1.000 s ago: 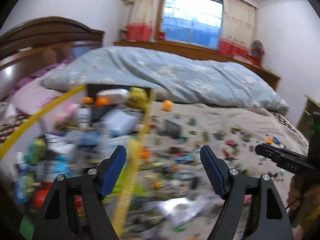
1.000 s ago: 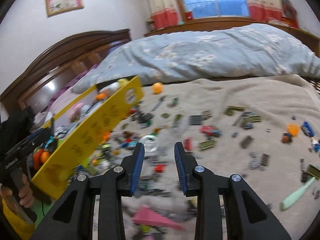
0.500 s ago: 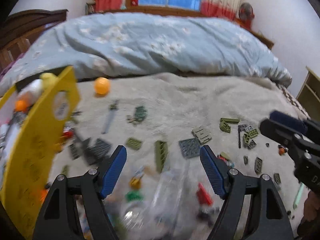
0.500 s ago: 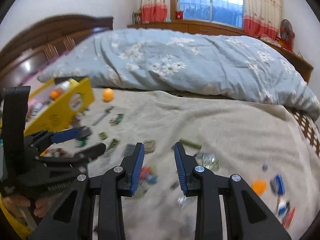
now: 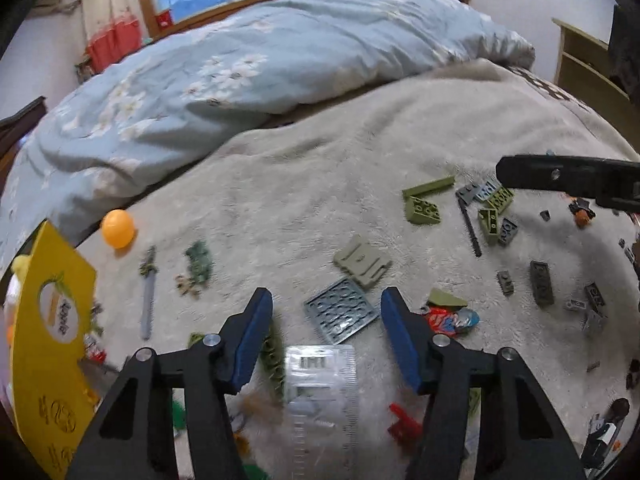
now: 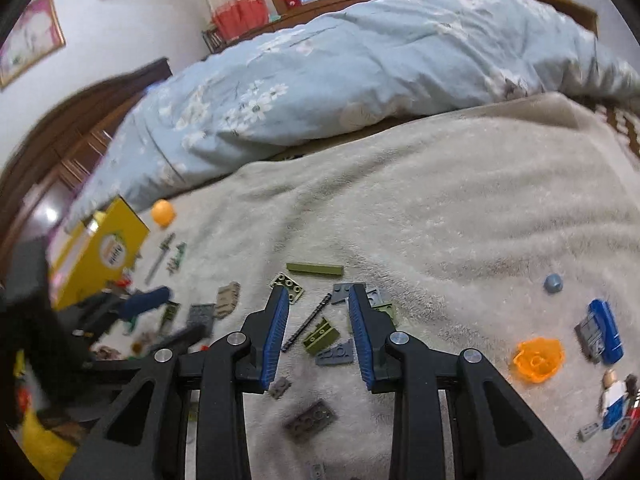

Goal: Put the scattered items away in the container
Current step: 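Close the left tool on the dark grey square plate with holes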

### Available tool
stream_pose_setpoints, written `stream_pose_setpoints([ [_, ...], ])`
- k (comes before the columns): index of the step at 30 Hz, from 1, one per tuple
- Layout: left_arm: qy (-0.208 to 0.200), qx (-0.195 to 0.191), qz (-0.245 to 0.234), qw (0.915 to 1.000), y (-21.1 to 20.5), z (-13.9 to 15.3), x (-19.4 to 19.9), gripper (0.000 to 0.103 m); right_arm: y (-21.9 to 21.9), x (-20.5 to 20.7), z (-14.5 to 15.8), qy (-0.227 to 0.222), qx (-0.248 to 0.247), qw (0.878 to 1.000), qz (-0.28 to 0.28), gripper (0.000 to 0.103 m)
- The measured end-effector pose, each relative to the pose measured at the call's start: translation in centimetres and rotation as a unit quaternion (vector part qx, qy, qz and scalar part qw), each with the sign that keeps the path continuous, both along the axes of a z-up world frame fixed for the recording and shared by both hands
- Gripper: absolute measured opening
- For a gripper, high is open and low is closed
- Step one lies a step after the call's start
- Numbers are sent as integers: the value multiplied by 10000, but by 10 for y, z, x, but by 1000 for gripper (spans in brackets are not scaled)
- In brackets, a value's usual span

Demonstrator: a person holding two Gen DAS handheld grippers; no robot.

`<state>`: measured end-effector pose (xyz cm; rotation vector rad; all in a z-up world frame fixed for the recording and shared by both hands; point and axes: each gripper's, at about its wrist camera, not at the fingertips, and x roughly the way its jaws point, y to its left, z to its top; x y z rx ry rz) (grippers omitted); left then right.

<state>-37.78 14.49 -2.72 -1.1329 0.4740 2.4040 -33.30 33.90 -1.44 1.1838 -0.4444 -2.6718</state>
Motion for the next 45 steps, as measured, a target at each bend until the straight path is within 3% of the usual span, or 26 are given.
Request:
stream_pose_setpoints([
  [6,-152,-174,-219,9995,14,-12,-2,57,-6,1,-2,-31,-62,9999,132,32],
  [17,-628,584,-90,9963,-10,-14,-15,56,-15,2,-5,-12,14,9996,282,32],
  [21,-528,433,-100,9976,-4,-15,-12,55,-19,2,-5,-5,54,9994,343,32],
  [22,-496,396,-106,9979,-3,-14,-11,52,-19,2,-6,-6,63,9994,348,32],
  [23,-468,378,-116,9981,-2,-14,-10,41,-20,2,-6,-9,73,9994,351,32],
  [24,-408,383,-94,9984,-3,-12,-9,41,-21,2,-7,-12,87,9993,356,32],
  [32,18,1065,552,9928,-39,14,-5,41,-34,3,-12,12,377,9984,423,32],
  [37,-78,1590,992,9822,-69,13,-11,41,-52,-1,-16,44,429,9971,630,32],
  [41,-322,1728,1172,9774,-80,3,-17,41,-71,-16,-15,17,744,9952,639,32],
  [45,-260,1722,1219,9771,-82,4,-13,41,-77,-21,-16,2,1255,9911,439,32],
])
